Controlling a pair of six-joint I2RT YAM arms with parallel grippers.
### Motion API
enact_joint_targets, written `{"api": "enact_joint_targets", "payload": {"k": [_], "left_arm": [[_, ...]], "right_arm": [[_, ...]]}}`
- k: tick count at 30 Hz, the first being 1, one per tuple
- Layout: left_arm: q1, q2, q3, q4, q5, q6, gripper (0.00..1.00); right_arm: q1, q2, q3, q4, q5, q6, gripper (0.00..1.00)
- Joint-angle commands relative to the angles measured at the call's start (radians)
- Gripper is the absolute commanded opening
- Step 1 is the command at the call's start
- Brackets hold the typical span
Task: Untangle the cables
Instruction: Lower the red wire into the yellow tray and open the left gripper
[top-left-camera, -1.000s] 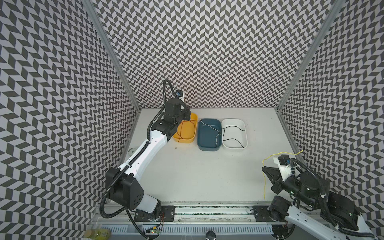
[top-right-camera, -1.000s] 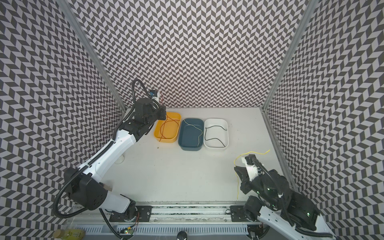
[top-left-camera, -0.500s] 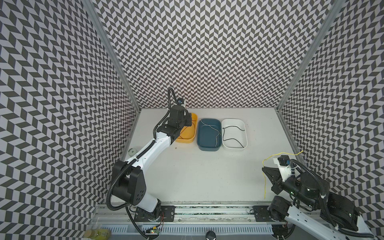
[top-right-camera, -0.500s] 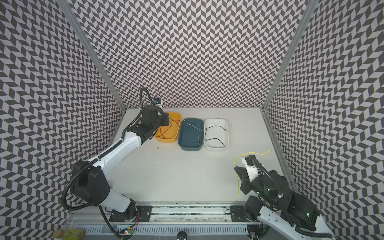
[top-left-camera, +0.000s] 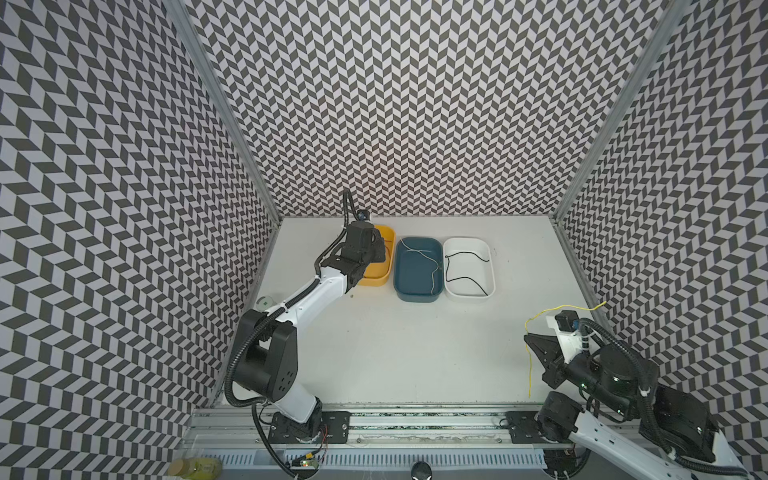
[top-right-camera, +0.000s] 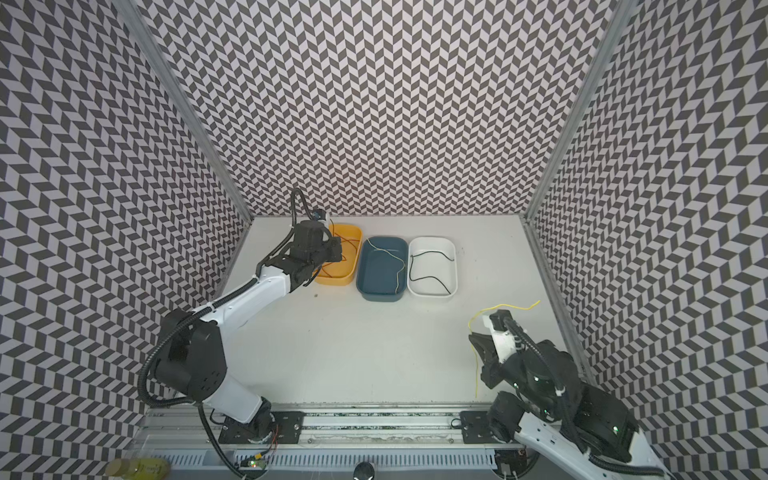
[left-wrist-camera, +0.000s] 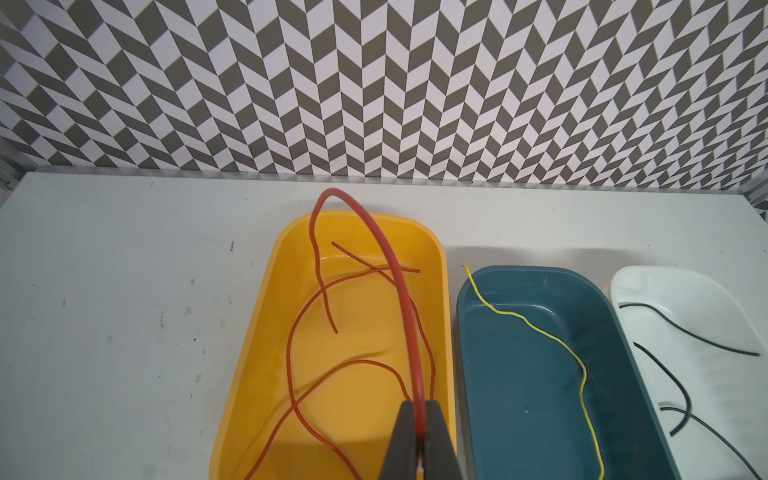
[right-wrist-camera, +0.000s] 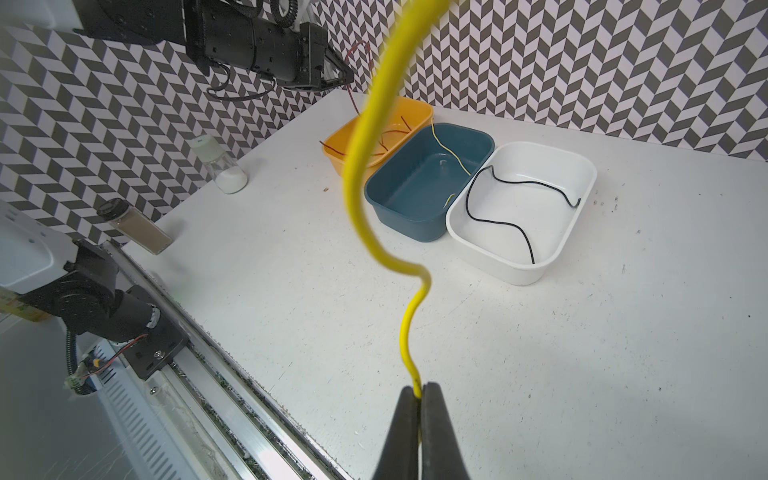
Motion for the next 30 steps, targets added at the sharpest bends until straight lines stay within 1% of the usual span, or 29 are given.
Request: {"api": "enact_joint_targets", "payload": {"k": [1,13,19,21,25,30], "left_arm": [[0.001,0.030,-0.002,0.009,-0.015,-0.018,0.00],[0.035,0.140,0.051,-0.060,-0.009,-0.050,0.00],[0.047,0.178,0.084,-0.107,0.017,-0.051,0.00],[0.048,0.181,0.090,-0.116,0.025,-0.051,0.04],[0.053,0.190,0.104,-0.135,0.036,-0.056,0.16],[0.057,0.194,0.128,-0.167,0.043,-0.059,0.25]], "right_arm": [[-0.006,-0.013,-0.007,0.040,0.007,-0.019,0.00],[-0.019,-0.009,-0.008,0.044,-0.002,-0.025,0.00],[-0.027,-0.003,-0.009,0.048,-0.009,-0.028,0.00],[-0.029,-0.003,-0.010,0.049,-0.013,-0.029,0.00],[-0.035,-0.003,-0.011,0.051,-0.014,-0.031,0.00],[-0.040,-0.003,-0.013,0.052,-0.017,-0.030,0.00]]}}
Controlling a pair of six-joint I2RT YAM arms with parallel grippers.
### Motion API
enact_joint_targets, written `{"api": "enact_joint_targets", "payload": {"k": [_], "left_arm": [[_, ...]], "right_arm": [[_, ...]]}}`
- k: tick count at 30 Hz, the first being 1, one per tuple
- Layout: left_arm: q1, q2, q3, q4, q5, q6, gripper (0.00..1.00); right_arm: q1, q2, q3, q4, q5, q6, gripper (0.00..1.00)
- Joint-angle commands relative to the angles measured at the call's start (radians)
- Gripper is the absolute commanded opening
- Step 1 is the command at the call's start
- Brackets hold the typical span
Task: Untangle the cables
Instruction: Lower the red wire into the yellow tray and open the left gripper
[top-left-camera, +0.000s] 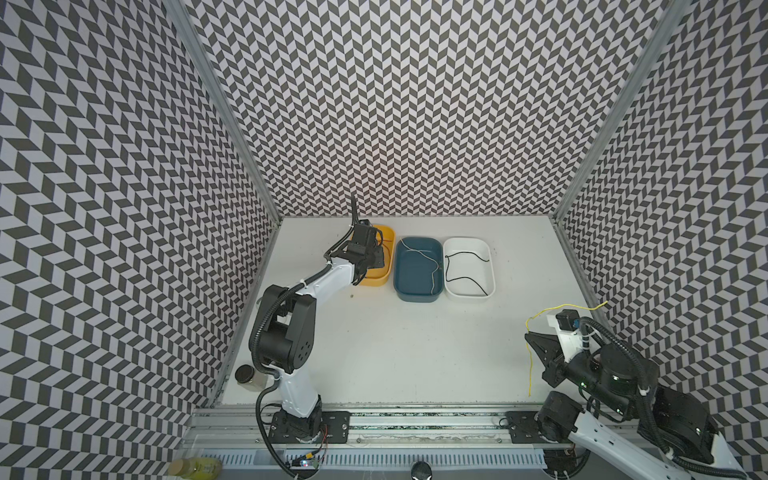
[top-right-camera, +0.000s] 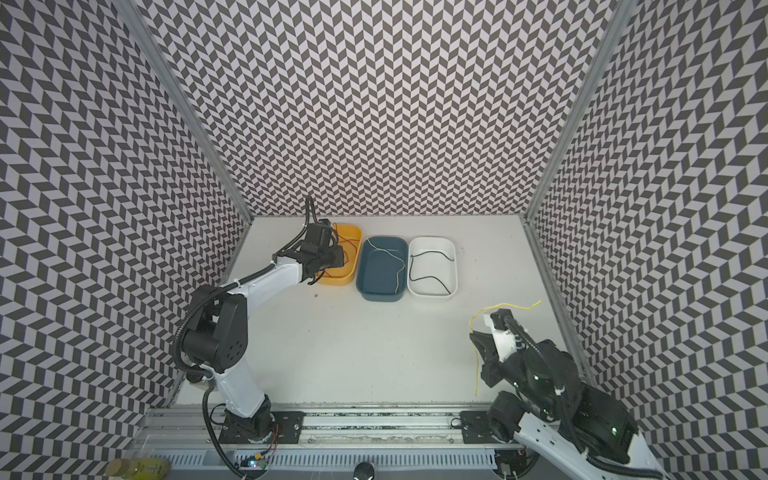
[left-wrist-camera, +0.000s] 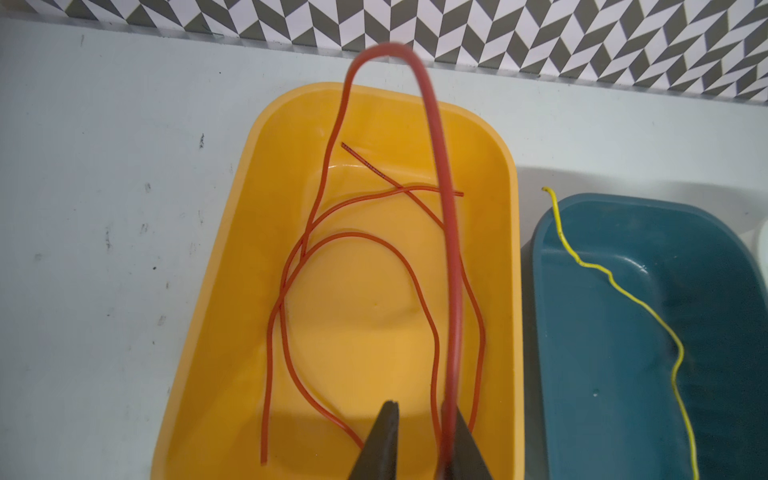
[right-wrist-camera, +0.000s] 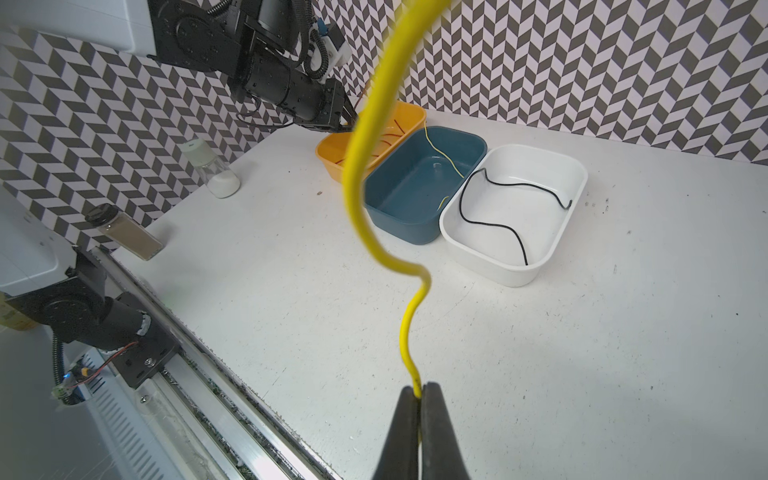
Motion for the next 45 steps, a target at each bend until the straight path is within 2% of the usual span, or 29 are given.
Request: {"api": "enact_joint_targets", "payload": {"k": [1,12,16,18,24,29,44,45], "left_arm": [[0.010,0.005,0.040,-0.044,0.005,-0.009,0.26],[0.021,-0.034,0.072,-0.096,0.019,-0.012,0.37],[0.026,-0.037,0.090,-0.124,0.017,-0.021,0.38],[0.026,-0.030,0.101,-0.138,0.011,-0.022,0.34],[0.037,0.025,0.140,-0.192,-0.013,-0.022,0.11],[0.046,0.075,0.181,-0.225,-0.025,-0.019,0.00],[0.044,0.226,0.270,-0.306,-0.058,0.003,0.00],[0.045,0.227,0.276,-0.309,-0.061,0.003,0.04]], "right_arm": [[-0.008,-0.003,-0.010,0.043,-0.010,-0.018,0.00],[-0.010,-0.003,-0.011,0.043,-0.012,-0.018,0.00],[-0.011,-0.003,-0.011,0.043,-0.013,-0.019,0.00],[-0.011,-0.004,-0.011,0.043,-0.013,-0.020,0.00],[-0.011,-0.005,-0.012,0.043,-0.011,-0.019,0.00],[-0.011,-0.004,-0.013,0.045,-0.013,-0.019,0.00],[-0.016,-0.007,-0.016,0.050,-0.016,-0.022,0.00],[-0.016,-0.007,-0.016,0.050,-0.017,-0.022,0.00]]}}
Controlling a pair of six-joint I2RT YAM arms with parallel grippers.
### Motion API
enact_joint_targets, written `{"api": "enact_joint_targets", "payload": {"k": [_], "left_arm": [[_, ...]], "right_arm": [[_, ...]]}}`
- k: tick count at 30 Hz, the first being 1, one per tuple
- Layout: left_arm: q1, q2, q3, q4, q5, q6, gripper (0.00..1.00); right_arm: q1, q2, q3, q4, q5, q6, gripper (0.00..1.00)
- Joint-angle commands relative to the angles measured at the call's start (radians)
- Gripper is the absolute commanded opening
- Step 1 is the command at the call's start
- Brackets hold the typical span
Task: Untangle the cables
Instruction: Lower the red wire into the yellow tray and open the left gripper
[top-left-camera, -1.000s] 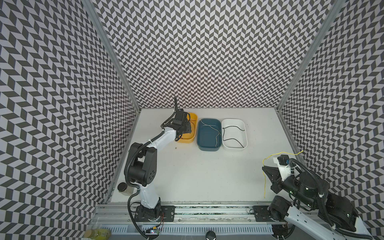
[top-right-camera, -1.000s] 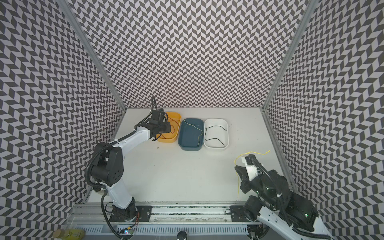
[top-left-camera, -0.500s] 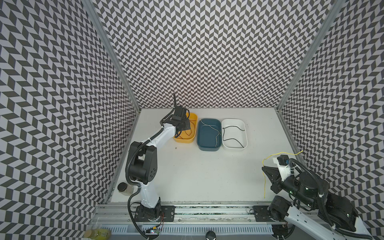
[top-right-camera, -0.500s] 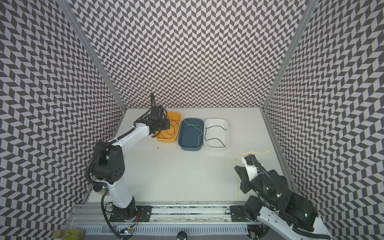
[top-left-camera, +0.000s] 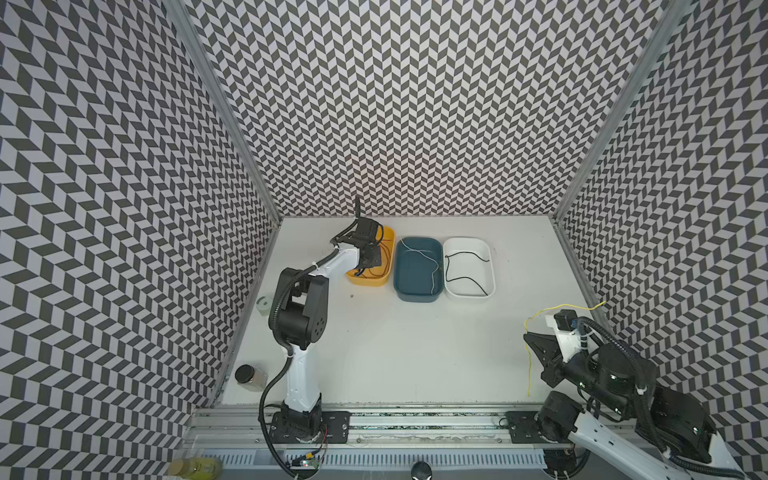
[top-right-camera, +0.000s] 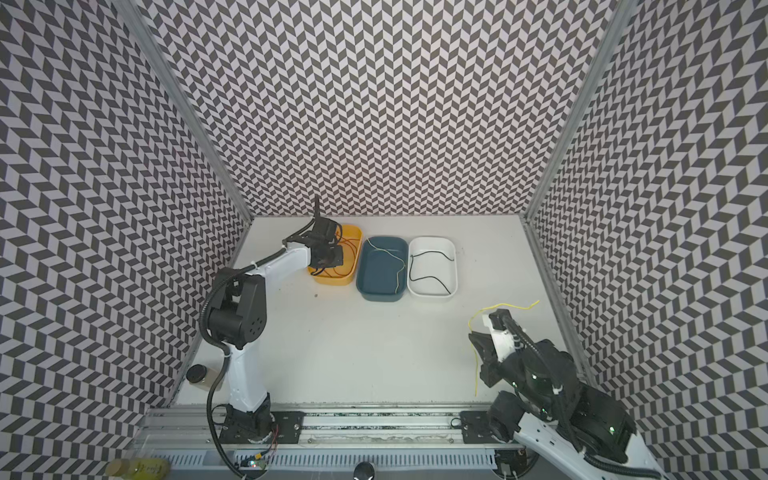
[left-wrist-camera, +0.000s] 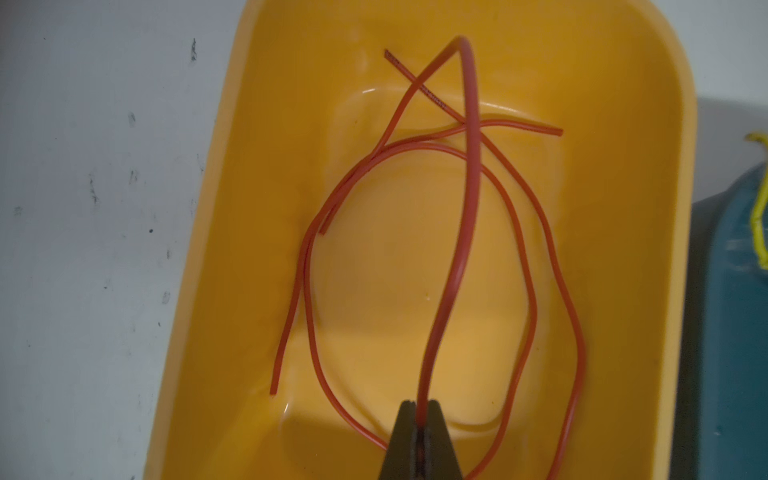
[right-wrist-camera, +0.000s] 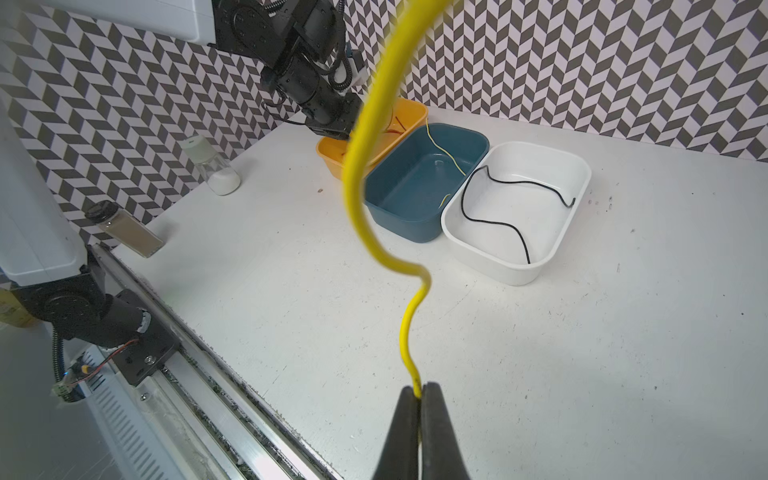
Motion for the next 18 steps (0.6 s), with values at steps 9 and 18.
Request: {"api": "enact_joint_targets", "payload": {"k": [9,18], "left_arm": [[0.004,-0.046,0.069,-0.064,-0.049,0.009,0.45],[0.002,-0.155,0.100,-0.089,-0.027,0.008,0.67]], "right_arm": [[-0.010,-0.009,-0.007,0.046,-0.008,-0.019,0.00],[-0.010,-0.010,-0.007,0.046,-0.010,-0.020,0.00]]}}
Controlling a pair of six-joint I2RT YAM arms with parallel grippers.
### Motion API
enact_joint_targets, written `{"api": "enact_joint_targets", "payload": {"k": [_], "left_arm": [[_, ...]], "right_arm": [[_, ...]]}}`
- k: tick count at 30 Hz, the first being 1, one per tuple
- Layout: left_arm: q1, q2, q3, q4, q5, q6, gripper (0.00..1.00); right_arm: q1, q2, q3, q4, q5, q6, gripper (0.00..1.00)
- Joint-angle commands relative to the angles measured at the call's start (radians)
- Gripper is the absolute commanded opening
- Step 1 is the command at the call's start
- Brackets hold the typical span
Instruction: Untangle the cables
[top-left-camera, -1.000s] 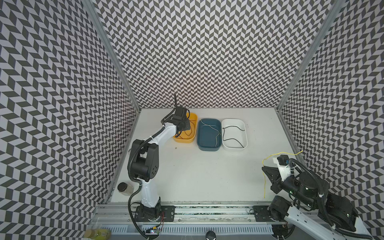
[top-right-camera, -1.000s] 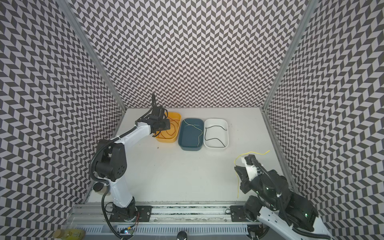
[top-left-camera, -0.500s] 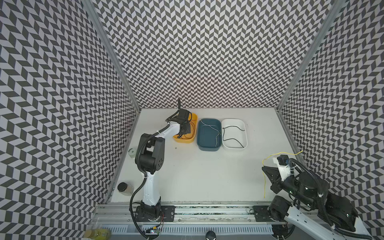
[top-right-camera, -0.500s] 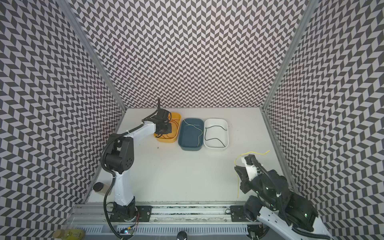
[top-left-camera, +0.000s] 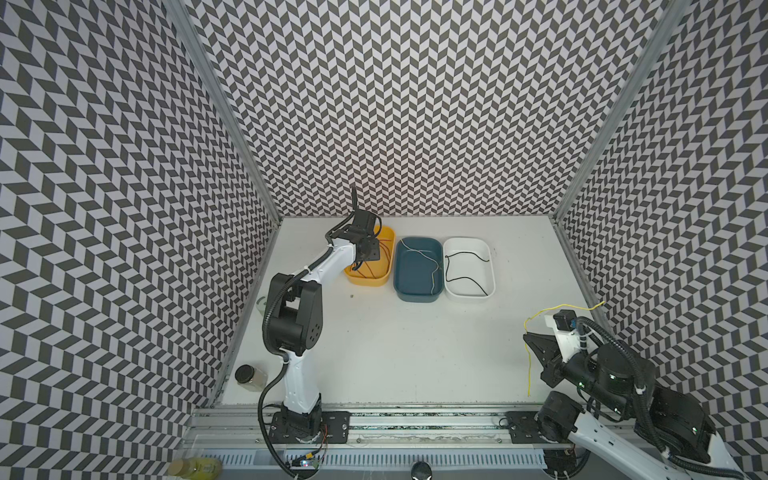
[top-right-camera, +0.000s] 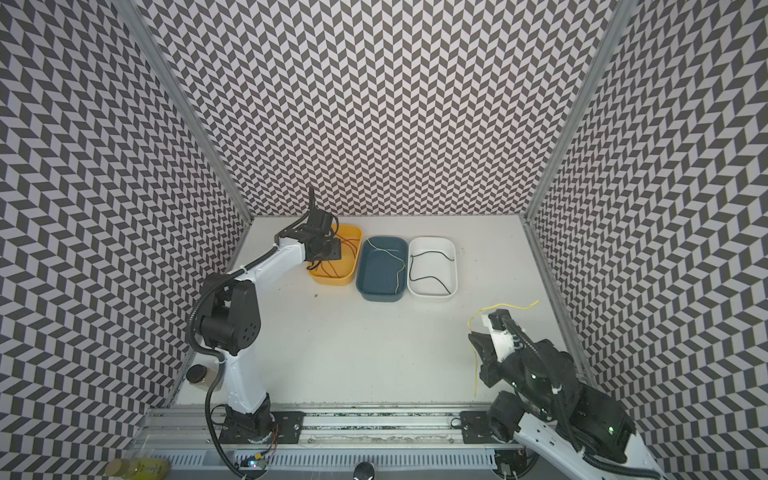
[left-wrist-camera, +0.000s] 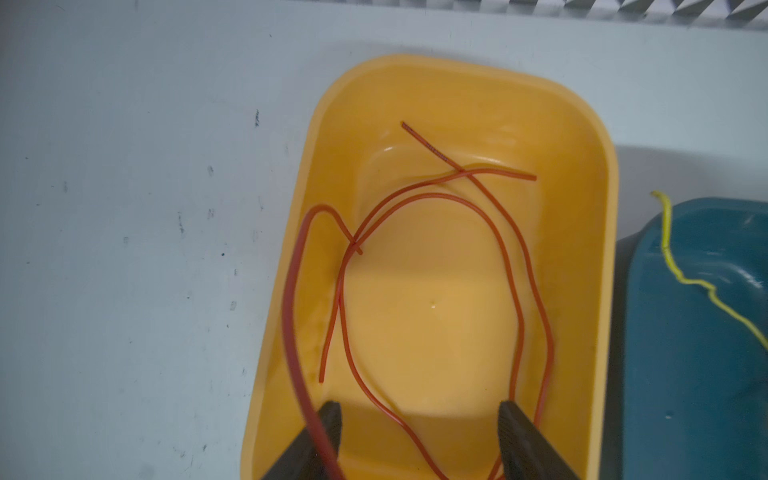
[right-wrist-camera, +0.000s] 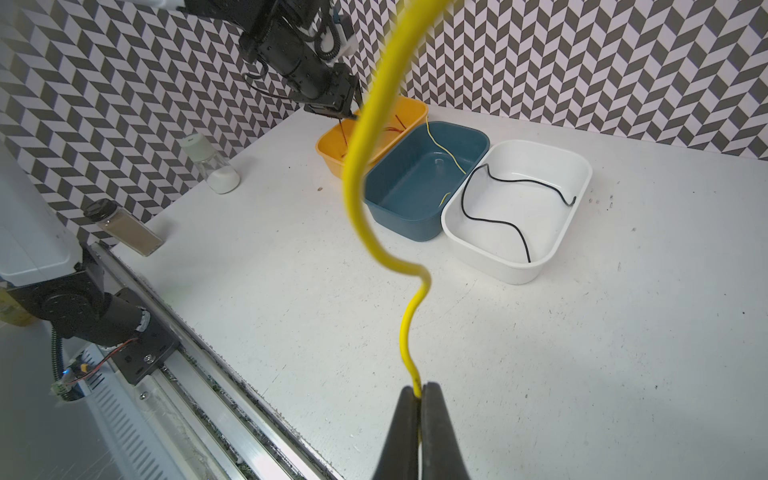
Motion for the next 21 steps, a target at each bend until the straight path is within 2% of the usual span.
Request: {"api": "enact_joint_targets", "payload": {"k": [1,4,12,17,21], "left_arm": [[0.002,-0.063,0.055,-0.029,0.008,-0.008,0.68],[0.003,-0.081,0.072,-0.045,0.022,-0.012,0.72],[-0.004,-0.167,0.103,-0.104,0.054,-0.044,0.72],[-0.009,-0.331,-0.004,-0.056,0.225,-0.140,0.72],[-0.044,-0.487,-0.149,0.013,0.376,-0.225,0.72]], "right_arm": [[-0.008,-0.010,-0.003,0.045,-0.004,-0.017,0.00],[-0.007,-0.006,-0.004,0.045,-0.007,-0.017,0.00],[-0.008,0.000,-0.007,0.046,-0.011,-0.016,0.00],[-0.008,0.007,-0.014,0.056,-0.031,-0.019,0.00],[-0.007,0.074,0.011,0.060,-0.118,-0.010,0.00]]}}
